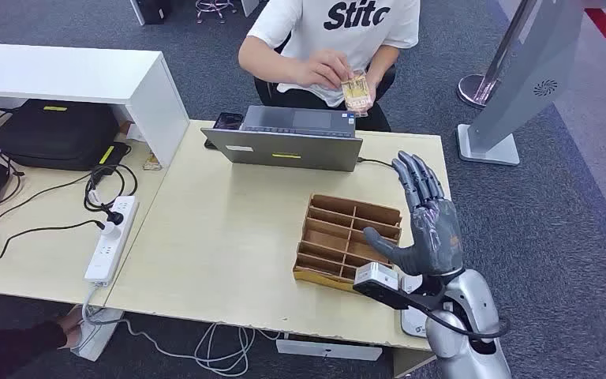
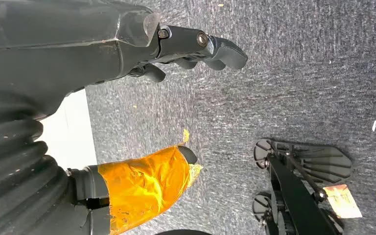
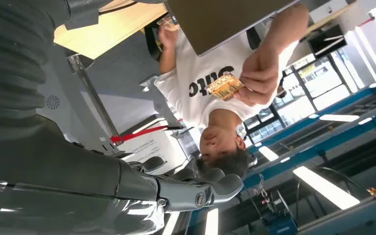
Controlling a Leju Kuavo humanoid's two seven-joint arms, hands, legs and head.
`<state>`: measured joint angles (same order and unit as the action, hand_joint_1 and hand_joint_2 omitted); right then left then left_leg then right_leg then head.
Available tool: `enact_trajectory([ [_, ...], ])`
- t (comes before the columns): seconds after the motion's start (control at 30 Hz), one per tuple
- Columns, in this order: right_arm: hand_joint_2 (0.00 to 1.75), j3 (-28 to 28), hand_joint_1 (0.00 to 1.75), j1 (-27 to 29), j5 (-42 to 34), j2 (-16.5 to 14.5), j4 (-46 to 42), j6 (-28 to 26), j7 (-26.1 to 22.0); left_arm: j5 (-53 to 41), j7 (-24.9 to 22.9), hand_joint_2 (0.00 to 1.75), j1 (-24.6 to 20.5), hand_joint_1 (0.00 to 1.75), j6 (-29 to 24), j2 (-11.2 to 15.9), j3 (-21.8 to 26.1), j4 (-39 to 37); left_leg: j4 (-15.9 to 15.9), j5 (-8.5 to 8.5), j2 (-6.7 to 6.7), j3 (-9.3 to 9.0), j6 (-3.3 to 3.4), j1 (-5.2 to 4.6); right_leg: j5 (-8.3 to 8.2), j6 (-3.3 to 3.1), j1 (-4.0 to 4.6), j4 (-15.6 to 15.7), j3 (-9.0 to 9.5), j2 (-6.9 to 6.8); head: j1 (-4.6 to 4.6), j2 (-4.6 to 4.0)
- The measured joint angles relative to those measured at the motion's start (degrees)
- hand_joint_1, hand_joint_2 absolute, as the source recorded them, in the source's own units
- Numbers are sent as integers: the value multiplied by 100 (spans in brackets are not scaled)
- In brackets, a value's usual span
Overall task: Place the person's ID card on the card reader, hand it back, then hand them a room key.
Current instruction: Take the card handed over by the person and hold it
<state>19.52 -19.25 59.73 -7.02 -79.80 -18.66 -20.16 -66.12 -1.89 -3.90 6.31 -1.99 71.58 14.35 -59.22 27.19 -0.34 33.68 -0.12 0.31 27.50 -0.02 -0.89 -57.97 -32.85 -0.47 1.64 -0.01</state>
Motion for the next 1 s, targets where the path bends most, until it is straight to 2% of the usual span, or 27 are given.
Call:
enact_trajectory([
  [0.13,175,36,0,-389,118,-60,409,78,230,-56,1,175,-18,0,39,21,-2,-8,0,-1,-1,0,-1,0,-1,-1,0,0,0,-1,0,0],
  [0.17,175,41,6,-522,154,-81,554,100,302,-71,1,175,-22,0,48,29,-4,-15,0,-1,-1,0,-1,0,-2,-1,0,0,0,0,0,-1],
  [0.2,175,44,40,-663,184,-105,714,125,385,-86,1,175,-26,0,56,38,-9,-23,0,-1,-1,0,-1,0,-2,0,0,0,0,0,0,-1],
  [0.27,175,40,126,-937,235,-156,1012,175,547,-115,1,175,-32,0,71,54,-22,-37,-1,-2,-1,-1,-2,0,-3,0,0,0,-1,1,0,-1],
  [0.3,175,27,162,-1064,251,-186,1154,203,627,-132,1,175,-33,0,80,59,-29,-38,-1,-2,-1,-1,-2,0,-3,0,0,-1,-1,0,0,-1],
  [0.33,175,9,169,-1189,265,-214,1280,227,704,-150,1,175,-34,0,90,64,-36,-38,-1,-2,-1,-1,-2,0,-3,0,0,-1,-1,0,0,0],
  [0.77,175,-637,166,-2603,298,-663,3007,625,1649,-382,79,175,-53,0,196,113,-109,-40,-1,-2,-1,-1,-3,2,-3,0,2,-3,-4,2,-1,-1],
  [1.0,175,-962,175,-2890,248,-816,3361,660,1662,-473,153,175,-64,0,224,130,-122,-48,-2,-2,0,2,-3,2,-3,0,2,-4,-9,5,-1,1],
])
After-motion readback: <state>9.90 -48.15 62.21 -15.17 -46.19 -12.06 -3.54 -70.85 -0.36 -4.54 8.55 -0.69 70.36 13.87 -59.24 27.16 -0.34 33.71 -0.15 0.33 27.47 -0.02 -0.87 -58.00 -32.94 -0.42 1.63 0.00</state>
